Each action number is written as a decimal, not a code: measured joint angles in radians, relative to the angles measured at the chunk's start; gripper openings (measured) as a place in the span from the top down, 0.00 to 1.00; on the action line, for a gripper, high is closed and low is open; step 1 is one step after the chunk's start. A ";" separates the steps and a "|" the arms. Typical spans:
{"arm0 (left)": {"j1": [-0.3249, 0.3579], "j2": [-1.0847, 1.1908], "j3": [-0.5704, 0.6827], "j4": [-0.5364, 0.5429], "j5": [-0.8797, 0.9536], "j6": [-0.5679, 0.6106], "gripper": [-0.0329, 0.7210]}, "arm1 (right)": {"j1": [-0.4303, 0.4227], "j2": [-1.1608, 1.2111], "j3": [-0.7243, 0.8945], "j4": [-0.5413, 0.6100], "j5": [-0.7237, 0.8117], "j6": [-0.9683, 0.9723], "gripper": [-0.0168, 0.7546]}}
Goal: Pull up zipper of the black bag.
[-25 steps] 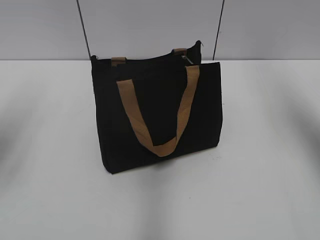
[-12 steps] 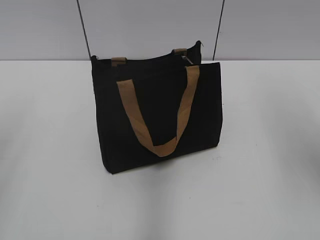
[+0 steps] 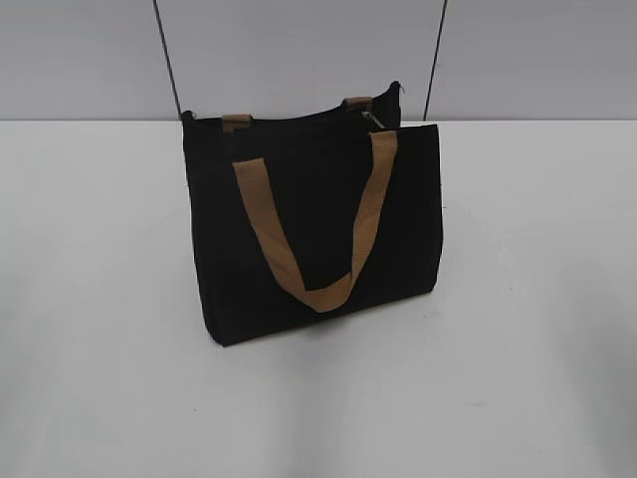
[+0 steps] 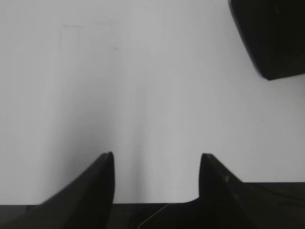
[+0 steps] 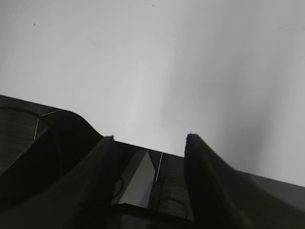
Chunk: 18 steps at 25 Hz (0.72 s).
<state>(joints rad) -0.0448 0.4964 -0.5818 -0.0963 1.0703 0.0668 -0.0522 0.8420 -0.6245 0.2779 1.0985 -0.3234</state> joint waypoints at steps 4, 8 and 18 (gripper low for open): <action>0.000 -0.077 0.041 -0.023 0.002 0.000 0.39 | 0.000 -0.161 0.099 0.000 -0.008 -0.001 0.50; 0.000 -0.138 0.050 -0.030 -0.006 0.000 0.40 | 0.000 -0.290 0.134 0.000 0.001 -0.001 0.50; 0.000 -0.325 0.052 -0.030 -0.010 0.000 0.41 | 0.000 -0.575 0.135 0.000 0.001 -0.001 0.50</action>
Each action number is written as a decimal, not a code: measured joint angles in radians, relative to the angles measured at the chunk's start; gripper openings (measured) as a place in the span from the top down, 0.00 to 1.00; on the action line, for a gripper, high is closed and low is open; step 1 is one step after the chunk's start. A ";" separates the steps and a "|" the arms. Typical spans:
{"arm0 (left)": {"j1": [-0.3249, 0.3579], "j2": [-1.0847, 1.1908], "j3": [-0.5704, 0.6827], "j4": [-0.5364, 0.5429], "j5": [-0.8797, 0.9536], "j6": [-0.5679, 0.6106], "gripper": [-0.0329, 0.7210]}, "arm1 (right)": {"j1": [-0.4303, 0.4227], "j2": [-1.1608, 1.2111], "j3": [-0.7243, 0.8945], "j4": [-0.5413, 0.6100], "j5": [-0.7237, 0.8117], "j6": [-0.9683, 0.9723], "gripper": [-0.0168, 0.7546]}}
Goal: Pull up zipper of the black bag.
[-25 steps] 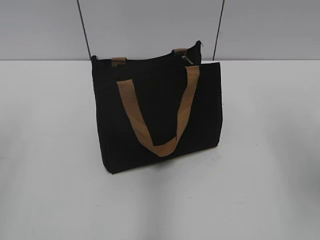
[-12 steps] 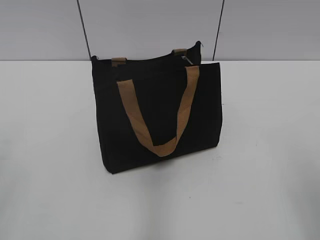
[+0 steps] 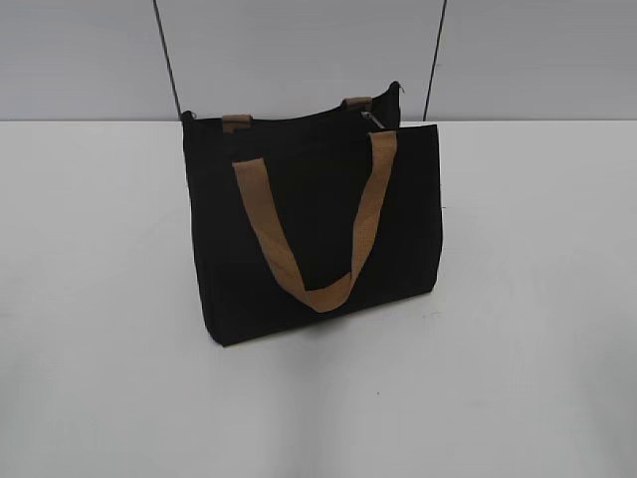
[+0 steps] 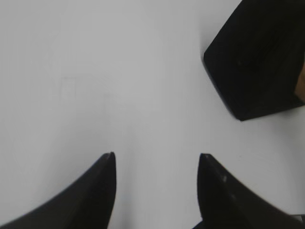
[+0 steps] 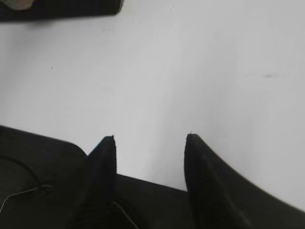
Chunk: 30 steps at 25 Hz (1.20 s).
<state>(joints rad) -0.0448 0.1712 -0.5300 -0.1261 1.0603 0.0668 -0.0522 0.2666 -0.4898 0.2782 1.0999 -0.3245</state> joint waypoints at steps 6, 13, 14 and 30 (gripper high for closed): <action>0.000 -0.175 0.000 0.001 0.000 0.000 0.42 | 0.000 -0.197 0.000 0.003 0.001 0.000 0.50; 0.000 -0.179 0.001 0.001 0.001 0.001 0.42 | 0.000 -0.273 0.002 0.006 0.004 -0.002 0.50; 0.000 -0.179 0.001 0.001 0.000 0.001 0.42 | 0.000 -0.273 0.002 0.007 0.004 -0.002 0.50; 0.000 -0.180 0.001 0.001 0.000 0.001 0.46 | 0.087 -0.273 0.003 0.008 0.005 -0.002 0.50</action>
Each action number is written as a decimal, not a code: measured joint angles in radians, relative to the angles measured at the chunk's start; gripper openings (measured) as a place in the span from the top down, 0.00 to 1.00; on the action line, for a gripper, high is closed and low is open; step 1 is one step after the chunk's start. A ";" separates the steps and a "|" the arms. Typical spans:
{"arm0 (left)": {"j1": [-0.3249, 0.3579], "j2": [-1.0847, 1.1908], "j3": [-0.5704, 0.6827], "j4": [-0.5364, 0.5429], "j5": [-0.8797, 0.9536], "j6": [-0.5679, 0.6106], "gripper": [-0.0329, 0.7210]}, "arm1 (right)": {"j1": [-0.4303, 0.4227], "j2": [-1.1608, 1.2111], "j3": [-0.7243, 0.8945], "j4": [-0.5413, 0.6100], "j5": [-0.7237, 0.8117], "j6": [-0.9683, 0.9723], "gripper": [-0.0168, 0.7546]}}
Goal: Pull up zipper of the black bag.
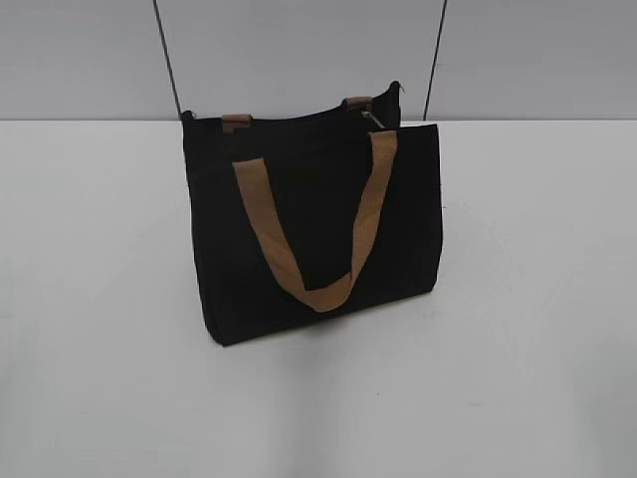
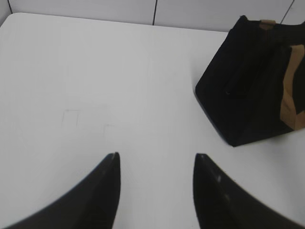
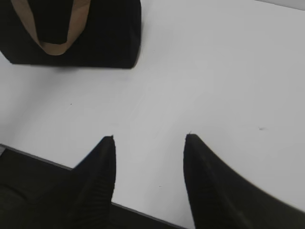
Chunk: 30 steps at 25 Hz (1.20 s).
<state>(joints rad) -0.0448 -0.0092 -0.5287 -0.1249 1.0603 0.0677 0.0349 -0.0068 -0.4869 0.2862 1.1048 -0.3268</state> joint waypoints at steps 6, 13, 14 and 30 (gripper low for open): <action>0.000 0.000 0.000 0.000 0.000 0.000 0.47 | 0.025 0.000 0.000 0.000 0.000 0.010 0.50; 0.000 0.000 0.000 -0.001 0.000 0.000 0.49 | 0.025 0.000 0.000 -0.040 -0.005 0.098 0.50; 0.000 0.000 0.000 -0.001 0.000 0.000 0.49 | 0.025 0.000 0.000 -0.052 -0.005 0.102 0.50; 0.000 0.000 0.000 -0.001 0.000 0.000 0.52 | 0.025 0.000 0.000 -0.091 -0.005 0.088 0.50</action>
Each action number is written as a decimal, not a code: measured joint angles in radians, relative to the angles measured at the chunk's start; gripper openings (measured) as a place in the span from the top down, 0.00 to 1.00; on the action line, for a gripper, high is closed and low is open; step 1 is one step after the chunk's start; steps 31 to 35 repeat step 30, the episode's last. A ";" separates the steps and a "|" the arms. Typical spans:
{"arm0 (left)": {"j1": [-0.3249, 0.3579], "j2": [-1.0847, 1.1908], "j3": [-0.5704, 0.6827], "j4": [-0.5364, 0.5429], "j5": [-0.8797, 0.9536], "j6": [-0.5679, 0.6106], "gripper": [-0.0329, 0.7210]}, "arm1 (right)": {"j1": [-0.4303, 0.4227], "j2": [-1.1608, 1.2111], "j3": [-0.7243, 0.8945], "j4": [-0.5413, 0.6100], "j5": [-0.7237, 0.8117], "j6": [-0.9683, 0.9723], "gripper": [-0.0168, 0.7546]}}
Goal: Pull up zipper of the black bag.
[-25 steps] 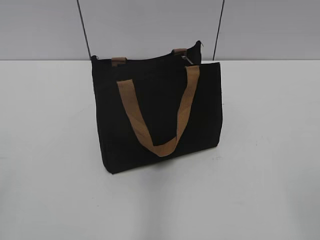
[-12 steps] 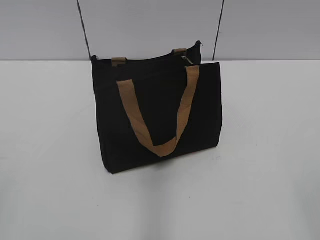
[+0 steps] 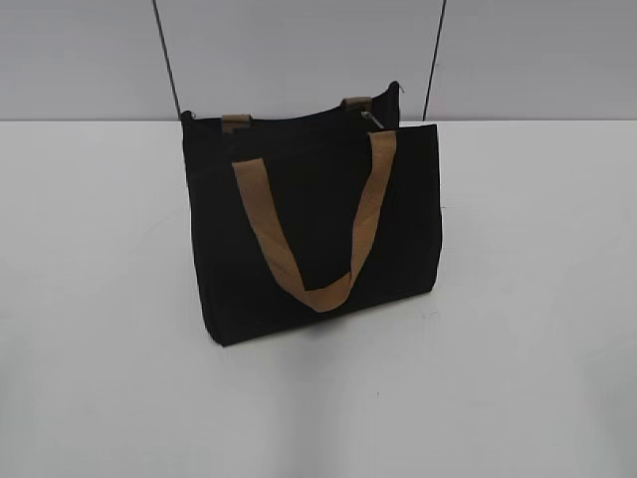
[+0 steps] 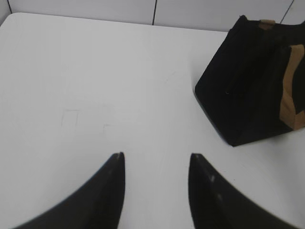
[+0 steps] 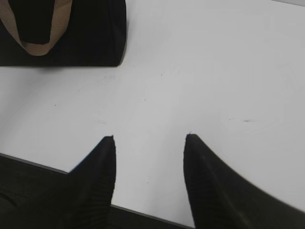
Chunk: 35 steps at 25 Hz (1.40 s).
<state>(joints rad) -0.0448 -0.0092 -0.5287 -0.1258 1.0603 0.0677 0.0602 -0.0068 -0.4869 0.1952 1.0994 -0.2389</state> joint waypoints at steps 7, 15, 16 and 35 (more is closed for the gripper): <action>0.000 0.000 0.000 0.003 0.000 0.000 0.52 | 0.000 0.000 0.000 0.000 0.000 -0.002 0.50; 0.000 0.000 0.000 0.015 0.000 0.000 0.52 | -0.081 0.000 0.000 0.000 0.000 -0.003 0.50; 0.000 0.000 0.000 0.015 0.000 0.000 0.53 | -0.078 0.000 0.000 0.001 0.000 -0.003 0.50; 0.000 0.000 0.000 0.016 0.000 0.000 0.58 | -0.078 0.000 0.000 0.001 0.000 -0.003 0.50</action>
